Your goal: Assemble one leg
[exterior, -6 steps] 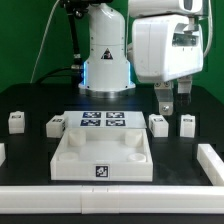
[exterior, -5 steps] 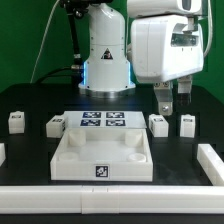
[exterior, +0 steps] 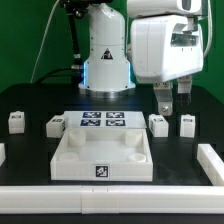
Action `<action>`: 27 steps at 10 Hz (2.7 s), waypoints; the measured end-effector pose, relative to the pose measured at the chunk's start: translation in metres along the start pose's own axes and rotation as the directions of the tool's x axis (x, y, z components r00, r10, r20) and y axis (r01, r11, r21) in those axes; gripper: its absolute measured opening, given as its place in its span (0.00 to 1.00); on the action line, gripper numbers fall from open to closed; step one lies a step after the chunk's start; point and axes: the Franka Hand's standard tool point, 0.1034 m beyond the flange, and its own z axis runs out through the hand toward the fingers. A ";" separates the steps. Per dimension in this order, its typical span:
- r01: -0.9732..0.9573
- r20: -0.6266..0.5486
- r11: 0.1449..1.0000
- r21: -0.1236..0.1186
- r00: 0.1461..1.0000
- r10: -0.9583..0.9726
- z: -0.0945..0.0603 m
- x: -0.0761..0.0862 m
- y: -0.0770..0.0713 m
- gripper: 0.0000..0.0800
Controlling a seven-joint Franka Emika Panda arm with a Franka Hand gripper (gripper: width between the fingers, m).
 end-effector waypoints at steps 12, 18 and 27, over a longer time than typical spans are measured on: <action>0.265 0.068 0.962 0.069 0.961 -0.270 0.024 -0.051 -0.034 0.81; 0.204 0.126 0.961 0.189 0.965 -0.230 0.042 -0.139 -0.116 0.81; 0.377 0.058 0.904 0.203 0.917 -0.395 0.079 -0.176 -0.117 0.81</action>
Offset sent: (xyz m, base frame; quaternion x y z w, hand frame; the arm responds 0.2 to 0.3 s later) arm -0.0410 -0.0101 -0.0219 0.0133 -0.0427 -0.1992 0.9789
